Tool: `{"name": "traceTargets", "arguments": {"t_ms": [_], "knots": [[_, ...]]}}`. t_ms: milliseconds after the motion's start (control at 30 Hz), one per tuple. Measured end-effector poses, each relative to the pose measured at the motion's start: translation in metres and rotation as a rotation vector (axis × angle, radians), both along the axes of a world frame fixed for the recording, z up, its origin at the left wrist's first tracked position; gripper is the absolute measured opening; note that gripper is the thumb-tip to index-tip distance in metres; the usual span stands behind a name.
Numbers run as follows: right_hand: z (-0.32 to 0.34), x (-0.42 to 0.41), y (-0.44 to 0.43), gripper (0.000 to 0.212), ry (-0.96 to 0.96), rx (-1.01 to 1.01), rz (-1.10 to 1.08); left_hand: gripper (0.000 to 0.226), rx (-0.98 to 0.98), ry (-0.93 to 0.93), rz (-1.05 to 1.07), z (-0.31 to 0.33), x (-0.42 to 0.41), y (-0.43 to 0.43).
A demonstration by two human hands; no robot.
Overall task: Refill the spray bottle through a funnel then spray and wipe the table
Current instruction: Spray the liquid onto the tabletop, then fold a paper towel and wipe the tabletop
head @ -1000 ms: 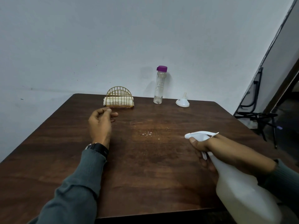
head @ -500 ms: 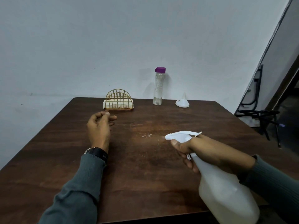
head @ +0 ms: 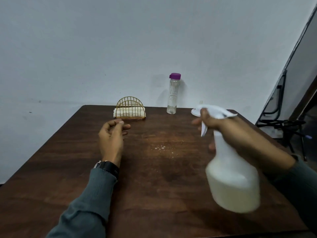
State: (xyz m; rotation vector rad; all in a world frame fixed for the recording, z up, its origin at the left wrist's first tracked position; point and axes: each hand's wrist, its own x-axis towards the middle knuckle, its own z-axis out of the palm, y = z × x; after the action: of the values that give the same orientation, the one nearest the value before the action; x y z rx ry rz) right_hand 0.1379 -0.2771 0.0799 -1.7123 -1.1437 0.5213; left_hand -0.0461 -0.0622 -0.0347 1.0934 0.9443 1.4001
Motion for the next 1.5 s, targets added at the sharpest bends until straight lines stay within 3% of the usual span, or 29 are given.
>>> {"name": "traceTargets", "arguments": {"t_ms": [100,233,333,500,733,900,1033,1267,1500], "knots": [[0.016,0.005,0.021,0.034,0.028,0.12,-0.06,0.01,0.012,0.003,-0.002,0.002,0.001,-0.003],[0.021,0.022,0.076,0.03,-0.028,0.128,-0.037,0.009,0.024,0.031,-0.026,0.0,0.005,-0.009],[0.015,0.041,0.132,0.059,-0.018,0.089,-0.036,0.009,0.038,0.072,-0.041,-0.006,0.009,-0.006],[-0.004,0.06,0.206,0.032,0.112,0.183,-0.015,0.005,0.057,0.127,-0.015,-0.014,0.012,0.004],[-0.016,0.078,0.285,0.03,0.147,0.285,-0.062,0.004,0.122,0.22,0.063,-0.013,0.017,0.002],[-0.026,0.083,0.339,0.027,0.229,0.31,-0.048,0.007,0.173,0.401,0.238,-0.013,0.018,0.0],[-0.049,0.086,0.376,0.05,0.243,0.277,-0.075,0.015,0.162,0.424,0.3,-0.015,0.022,0.002],[-0.063,0.088,0.397,0.06,0.189,0.216,-0.094,0.045,0.16,0.429,0.29,-0.019,0.024,0.004],[-0.08,0.078,0.359,0.098,-0.085,0.093,-0.087,0.04,0.146,0.4,0.267,-0.015,0.025,0.001]]}}
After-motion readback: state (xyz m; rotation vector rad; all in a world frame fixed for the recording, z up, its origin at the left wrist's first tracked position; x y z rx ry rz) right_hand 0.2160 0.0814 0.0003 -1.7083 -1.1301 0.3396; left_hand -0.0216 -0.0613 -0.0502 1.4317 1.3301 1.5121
